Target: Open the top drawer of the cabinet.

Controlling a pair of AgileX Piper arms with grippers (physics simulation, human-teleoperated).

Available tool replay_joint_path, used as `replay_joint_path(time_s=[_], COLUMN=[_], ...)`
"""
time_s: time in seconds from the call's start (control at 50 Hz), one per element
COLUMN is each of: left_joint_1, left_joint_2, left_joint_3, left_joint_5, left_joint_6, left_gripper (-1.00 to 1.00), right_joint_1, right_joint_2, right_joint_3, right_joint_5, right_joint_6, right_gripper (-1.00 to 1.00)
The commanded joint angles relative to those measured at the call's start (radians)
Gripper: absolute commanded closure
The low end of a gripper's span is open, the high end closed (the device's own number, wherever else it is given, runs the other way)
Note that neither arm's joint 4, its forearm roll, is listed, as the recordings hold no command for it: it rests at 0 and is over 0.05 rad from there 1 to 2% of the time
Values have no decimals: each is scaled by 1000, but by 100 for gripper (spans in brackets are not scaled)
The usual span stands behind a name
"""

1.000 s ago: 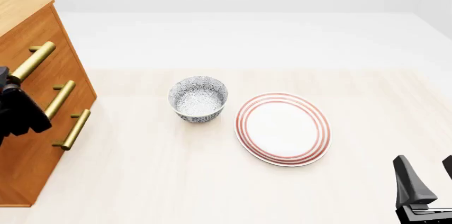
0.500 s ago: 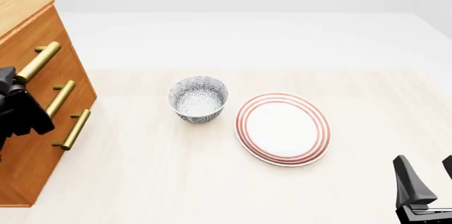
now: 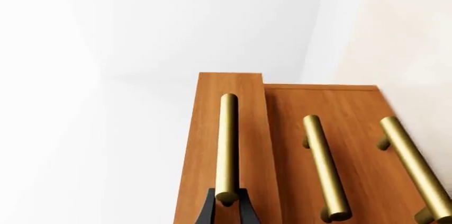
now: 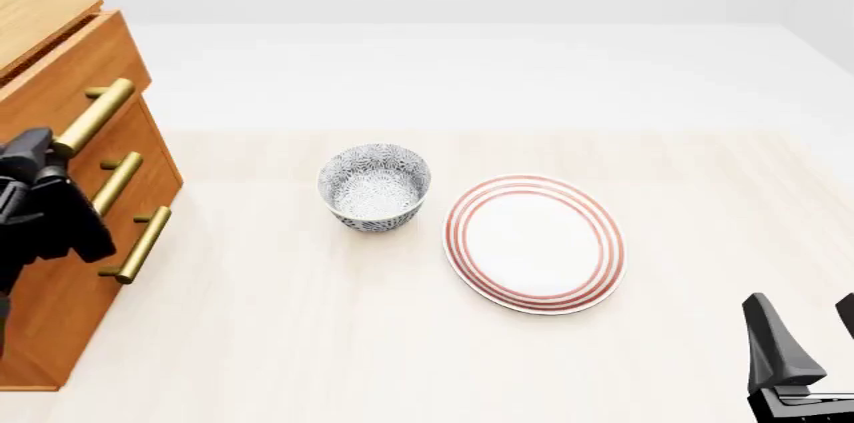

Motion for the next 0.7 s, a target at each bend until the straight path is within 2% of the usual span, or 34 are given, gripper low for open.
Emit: replay_joint_path(time_s=[0.02,0.7], left_joint_1=[-26,-149], left_joint_2=[-41,5], left_joint_3=[32,9], left_joint_5=[-6,-19], left_joint_6=[15,4], left_gripper=[100,100], right_joint_1=[0,0], right_joint_2=[0,0], right_joint_3=[0,0], right_joint_5=[0,0], right_joint_6=[0,0], right_gripper=[-100,-100])
